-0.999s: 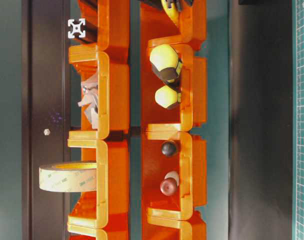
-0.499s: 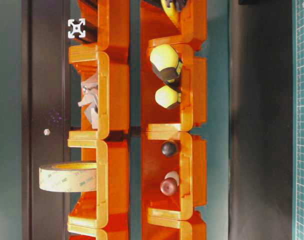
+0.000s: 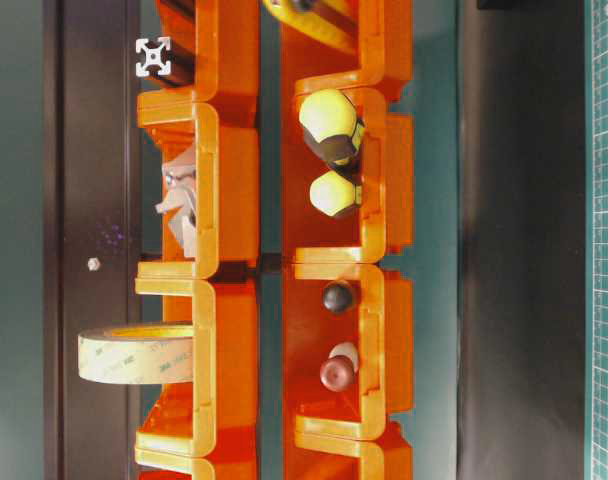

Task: Pick cutter from container rack with right arm.
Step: 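Pull the cutter out of the rack with the right gripper, toward the mat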

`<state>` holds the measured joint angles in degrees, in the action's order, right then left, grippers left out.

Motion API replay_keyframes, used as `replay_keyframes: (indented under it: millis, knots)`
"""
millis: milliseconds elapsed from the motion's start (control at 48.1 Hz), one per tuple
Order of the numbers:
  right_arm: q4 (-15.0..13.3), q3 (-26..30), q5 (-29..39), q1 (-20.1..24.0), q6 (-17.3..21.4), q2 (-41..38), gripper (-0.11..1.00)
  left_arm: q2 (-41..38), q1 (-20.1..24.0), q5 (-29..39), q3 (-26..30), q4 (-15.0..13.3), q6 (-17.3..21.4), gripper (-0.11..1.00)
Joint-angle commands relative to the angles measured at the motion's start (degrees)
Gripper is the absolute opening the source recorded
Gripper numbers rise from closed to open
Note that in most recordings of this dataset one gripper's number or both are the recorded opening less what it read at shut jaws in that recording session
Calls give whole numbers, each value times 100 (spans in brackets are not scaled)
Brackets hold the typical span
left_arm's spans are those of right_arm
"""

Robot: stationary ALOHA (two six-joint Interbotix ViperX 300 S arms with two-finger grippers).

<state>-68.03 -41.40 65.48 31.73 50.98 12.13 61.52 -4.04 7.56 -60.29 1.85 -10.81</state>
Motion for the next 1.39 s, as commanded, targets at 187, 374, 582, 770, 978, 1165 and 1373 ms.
replay_keyframes:
  millis: [187,374,582,770,978,1165,1373]
  knots:
    - [44,791,738,686,-360,141,28,70,97,0,132,18,-18,1]
    - [53,1406,1230,1230,-712,-53,28,97,132,35,141,18,-18,1]
    - [18,2399,1635,1828,-1072,-413,28,193,185,158,167,18,-18,1]
    - [18,3261,1846,2188,-1986,-940,28,352,176,141,237,18,-123,1]
    - [18,3639,1011,2188,-2136,-1354,28,589,132,114,316,18,-308,1]
    - [26,3410,62,1960,-2127,-1582,28,712,149,211,369,18,-334,1]
    - [44,2900,-1020,1617,-2074,-1696,28,659,123,229,352,18,-439,1]
